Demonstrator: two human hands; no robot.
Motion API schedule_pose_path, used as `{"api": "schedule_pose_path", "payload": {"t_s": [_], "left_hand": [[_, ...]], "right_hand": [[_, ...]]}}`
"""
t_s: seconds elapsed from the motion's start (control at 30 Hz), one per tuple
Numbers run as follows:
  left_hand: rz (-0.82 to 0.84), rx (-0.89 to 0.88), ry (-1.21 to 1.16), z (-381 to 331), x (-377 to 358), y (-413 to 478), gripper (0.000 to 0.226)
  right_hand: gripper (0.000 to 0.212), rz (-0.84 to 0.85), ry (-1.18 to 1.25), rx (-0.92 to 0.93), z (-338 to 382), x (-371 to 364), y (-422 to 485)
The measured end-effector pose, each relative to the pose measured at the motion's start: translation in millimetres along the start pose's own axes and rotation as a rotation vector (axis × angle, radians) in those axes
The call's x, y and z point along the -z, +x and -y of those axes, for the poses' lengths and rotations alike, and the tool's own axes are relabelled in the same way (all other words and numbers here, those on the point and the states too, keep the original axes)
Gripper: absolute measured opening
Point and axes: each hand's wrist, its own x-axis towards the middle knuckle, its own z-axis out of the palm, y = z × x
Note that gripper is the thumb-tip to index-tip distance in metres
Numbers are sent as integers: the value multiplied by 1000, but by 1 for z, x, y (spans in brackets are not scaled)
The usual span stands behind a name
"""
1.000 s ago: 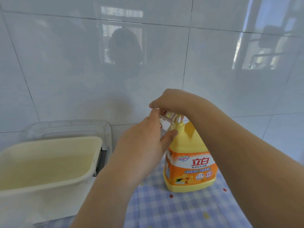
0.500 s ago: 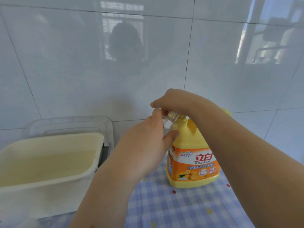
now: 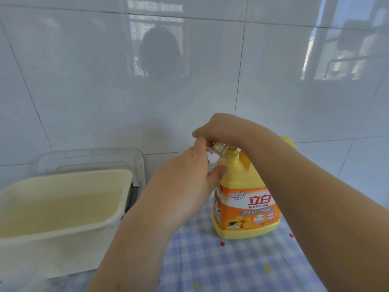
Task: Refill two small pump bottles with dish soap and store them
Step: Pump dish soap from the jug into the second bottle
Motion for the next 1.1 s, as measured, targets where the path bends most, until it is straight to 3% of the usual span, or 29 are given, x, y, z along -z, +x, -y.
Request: {"api": "schedule_pose_path", "payload": {"t_s": [0.5, 0.83, 1.1], "left_hand": [[-180, -18, -49, -2, 1, 0, 43], [-140, 21, -133, 1, -1, 2, 43], [-82, 17, -92, 3, 0, 2, 42]], "right_hand": [[22, 7, -36, -22, 8, 15, -2], [32, 97, -50, -33, 12, 14, -9], [24, 51, -33, -10, 5, 8, 0]]}}
